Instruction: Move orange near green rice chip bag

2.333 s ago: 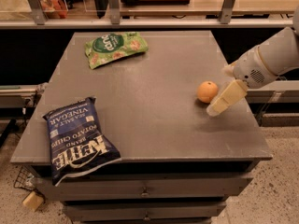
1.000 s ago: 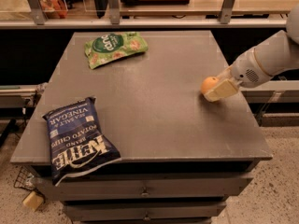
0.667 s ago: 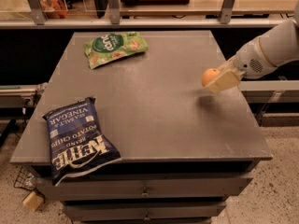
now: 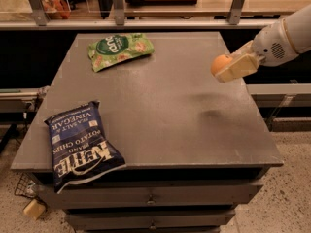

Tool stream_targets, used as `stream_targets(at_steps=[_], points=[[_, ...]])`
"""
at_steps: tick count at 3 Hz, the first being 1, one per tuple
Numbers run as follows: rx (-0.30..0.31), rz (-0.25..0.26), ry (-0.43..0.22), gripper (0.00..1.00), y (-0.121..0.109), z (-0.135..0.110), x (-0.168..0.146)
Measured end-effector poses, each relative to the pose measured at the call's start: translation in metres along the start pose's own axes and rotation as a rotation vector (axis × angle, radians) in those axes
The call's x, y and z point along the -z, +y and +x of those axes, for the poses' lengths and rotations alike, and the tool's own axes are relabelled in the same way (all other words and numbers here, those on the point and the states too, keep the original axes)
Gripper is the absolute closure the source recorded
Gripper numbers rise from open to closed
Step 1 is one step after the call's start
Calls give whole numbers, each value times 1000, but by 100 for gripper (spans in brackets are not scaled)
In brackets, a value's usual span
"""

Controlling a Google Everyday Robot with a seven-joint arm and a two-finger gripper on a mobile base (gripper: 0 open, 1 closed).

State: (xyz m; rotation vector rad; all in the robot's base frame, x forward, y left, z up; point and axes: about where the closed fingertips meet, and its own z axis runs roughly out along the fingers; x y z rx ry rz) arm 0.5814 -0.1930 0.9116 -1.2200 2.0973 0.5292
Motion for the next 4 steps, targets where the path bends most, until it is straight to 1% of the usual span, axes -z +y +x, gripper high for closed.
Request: stream_targets(at_steps=[1, 2, 3, 4], points=[[8, -16, -39, 100, 10, -10, -28], [28, -17, -91, 100, 22, -42, -77], [53, -12, -150, 100, 29, -81, -126], [90, 3, -190, 100, 26, -111, -163]])
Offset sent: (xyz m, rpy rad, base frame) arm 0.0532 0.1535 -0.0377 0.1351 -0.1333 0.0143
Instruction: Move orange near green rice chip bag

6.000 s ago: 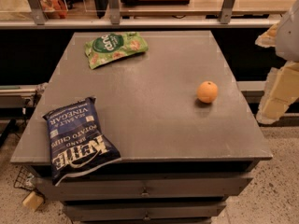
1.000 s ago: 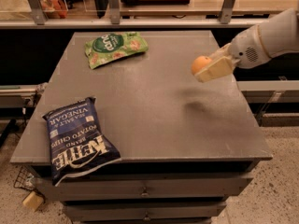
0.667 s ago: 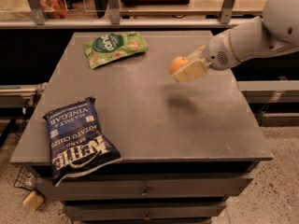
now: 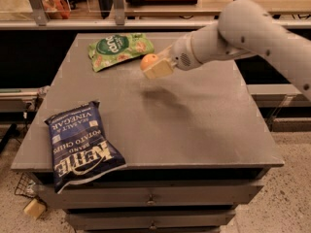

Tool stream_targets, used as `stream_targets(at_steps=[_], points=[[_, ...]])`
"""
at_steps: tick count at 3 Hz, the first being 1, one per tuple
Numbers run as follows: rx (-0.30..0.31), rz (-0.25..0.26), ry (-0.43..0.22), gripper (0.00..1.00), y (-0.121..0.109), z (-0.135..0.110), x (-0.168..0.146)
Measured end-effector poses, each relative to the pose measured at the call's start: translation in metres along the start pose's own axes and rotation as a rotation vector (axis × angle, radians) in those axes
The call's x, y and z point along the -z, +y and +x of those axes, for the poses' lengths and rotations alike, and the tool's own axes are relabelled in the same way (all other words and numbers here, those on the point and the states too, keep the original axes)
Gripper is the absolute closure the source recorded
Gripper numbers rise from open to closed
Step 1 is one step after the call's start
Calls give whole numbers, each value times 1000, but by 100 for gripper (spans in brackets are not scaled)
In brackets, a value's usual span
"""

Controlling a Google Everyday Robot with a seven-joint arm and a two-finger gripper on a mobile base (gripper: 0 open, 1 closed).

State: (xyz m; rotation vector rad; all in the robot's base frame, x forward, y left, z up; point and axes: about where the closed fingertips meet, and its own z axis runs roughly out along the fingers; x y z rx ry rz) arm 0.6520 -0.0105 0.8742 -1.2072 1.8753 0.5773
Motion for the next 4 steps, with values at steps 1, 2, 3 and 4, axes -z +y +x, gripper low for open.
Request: stream_targets(at_steps=[1, 2, 3, 4], points=[[37, 40, -34, 100, -20, -21, -34], [42, 65, -57, 100, -36, -32, -56], [40, 91, -62, 83, -52, -37, -71], [33, 110, -58, 59, -62, -35, -78]])
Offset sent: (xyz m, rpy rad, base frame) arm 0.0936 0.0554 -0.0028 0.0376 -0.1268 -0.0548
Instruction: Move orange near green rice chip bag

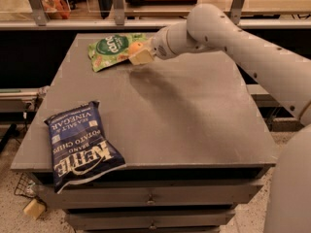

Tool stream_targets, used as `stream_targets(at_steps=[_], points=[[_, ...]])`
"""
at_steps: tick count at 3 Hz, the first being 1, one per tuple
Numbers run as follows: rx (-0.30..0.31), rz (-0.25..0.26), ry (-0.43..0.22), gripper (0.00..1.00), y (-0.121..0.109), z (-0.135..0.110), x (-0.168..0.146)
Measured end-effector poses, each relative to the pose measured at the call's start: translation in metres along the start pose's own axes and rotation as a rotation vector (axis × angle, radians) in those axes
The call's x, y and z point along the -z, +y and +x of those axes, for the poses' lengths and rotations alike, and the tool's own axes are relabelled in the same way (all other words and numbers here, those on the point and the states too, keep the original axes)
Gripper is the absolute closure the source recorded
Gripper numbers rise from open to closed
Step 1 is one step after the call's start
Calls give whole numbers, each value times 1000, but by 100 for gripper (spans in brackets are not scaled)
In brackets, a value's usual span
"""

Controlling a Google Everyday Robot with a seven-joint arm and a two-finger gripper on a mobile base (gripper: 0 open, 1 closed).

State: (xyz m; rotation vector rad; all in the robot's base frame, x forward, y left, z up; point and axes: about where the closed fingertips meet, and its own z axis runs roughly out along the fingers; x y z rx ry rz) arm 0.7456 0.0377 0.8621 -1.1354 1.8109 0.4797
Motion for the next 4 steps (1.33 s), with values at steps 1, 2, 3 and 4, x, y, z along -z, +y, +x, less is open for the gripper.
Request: stream_targets(at_steps=[1, 2, 3, 4], points=[[-6, 14, 7, 36, -5, 3, -2], [-12, 22, 14, 12, -7, 6, -3], [-26, 27, 26, 0, -6, 13, -1], [-36, 26, 34, 0, -4, 18, 2]])
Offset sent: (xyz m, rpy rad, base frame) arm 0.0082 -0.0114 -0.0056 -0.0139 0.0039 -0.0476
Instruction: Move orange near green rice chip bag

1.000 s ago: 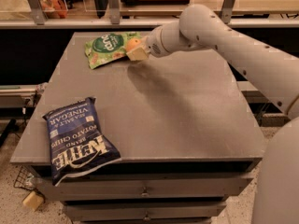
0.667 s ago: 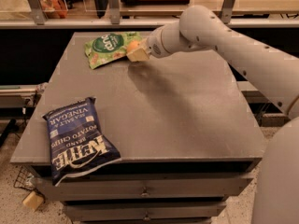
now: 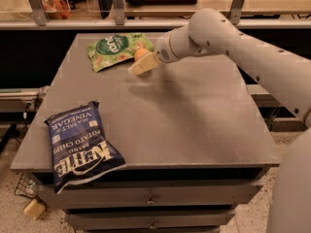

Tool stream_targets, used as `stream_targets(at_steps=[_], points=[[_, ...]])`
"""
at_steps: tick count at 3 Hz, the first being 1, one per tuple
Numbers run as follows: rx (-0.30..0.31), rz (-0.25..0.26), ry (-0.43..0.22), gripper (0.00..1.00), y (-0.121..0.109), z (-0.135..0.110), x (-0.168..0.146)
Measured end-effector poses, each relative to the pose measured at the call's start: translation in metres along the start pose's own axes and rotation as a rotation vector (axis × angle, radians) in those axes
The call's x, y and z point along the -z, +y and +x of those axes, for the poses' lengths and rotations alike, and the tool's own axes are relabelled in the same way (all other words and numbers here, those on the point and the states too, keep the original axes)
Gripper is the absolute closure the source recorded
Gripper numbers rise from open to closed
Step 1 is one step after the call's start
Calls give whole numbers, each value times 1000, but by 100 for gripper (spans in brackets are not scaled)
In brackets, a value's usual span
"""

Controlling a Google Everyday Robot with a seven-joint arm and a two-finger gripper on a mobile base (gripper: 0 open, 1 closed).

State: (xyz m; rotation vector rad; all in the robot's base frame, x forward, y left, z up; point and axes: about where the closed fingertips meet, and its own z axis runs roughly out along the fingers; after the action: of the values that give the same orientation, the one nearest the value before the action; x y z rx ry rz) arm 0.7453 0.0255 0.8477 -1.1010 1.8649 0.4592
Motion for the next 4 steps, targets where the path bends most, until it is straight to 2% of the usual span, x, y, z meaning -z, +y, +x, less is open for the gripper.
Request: stream_targets(at_steps=[1, 2, 4], points=[[-26, -15, 0, 0, 4, 7, 1], [-54, -20, -30, 0, -1, 5, 15], [-119, -11, -122, 0, -37, 1, 108]])
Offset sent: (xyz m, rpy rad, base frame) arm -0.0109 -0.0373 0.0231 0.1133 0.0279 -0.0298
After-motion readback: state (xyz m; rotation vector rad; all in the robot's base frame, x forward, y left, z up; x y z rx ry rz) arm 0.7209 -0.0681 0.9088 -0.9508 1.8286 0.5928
